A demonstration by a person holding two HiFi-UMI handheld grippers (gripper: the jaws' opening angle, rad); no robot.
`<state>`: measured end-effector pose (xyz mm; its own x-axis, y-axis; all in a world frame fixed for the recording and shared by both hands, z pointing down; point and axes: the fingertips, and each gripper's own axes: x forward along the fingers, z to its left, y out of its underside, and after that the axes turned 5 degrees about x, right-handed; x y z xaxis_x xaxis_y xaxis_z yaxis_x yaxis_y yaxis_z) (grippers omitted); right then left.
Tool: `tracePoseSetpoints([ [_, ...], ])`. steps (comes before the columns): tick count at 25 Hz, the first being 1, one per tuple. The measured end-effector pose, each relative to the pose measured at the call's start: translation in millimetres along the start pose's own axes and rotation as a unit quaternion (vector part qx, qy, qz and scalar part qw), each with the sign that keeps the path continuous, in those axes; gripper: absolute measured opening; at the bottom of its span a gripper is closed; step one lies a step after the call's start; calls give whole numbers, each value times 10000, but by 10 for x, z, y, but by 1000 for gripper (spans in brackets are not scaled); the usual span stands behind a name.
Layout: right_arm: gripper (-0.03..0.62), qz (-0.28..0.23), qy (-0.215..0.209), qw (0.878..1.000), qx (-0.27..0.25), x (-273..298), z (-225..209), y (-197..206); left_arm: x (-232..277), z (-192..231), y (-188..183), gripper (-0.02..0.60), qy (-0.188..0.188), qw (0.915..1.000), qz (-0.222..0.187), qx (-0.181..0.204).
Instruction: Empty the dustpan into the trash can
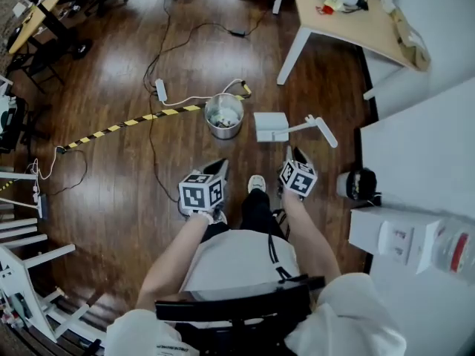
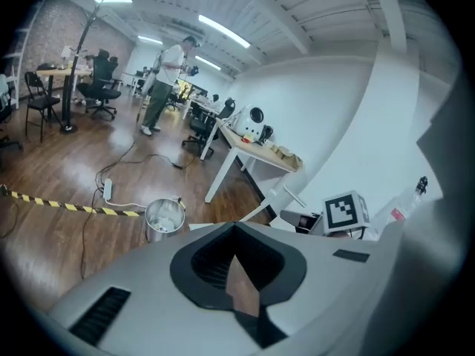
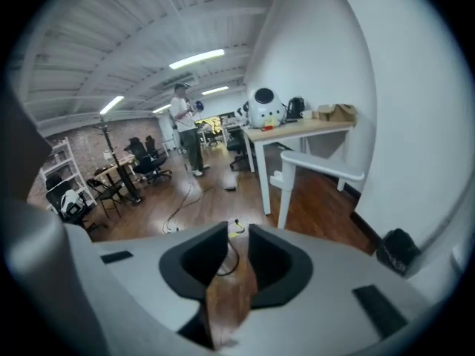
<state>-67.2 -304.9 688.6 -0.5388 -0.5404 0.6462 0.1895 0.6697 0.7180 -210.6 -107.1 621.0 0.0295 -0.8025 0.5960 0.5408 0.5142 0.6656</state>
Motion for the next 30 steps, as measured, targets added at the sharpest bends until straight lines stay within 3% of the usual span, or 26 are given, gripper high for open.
tracePoseSetpoints([
  [2,15,-228,-238,9993,-165,-282,225,-66,-153,-29,-96,-5,94,9997,-200,106],
  [3,-2,-320,-371,9986,-193,-419,313,-104,-211,-73,-148,-5,158,9993,-310,155],
  [11,-2,-543,-1336,9892,-272,-1497,700,-128,-728,-664,-347,-5,491,9924,-1003,520],
  [15,-2,-639,-1687,9832,-294,-1982,709,-32,-971,-1028,-255,-5,648,9883,-1269,549],
  [20,-1,-676,-1938,9782,-319,-2583,536,282,-1288,-1459,140,-5,634,9868,-1378,571],
  [30,0,-809,-2286,9701,-102,-3686,-217,897,-2012,-2293,1433,-5,412,9915,-1122,505],
])
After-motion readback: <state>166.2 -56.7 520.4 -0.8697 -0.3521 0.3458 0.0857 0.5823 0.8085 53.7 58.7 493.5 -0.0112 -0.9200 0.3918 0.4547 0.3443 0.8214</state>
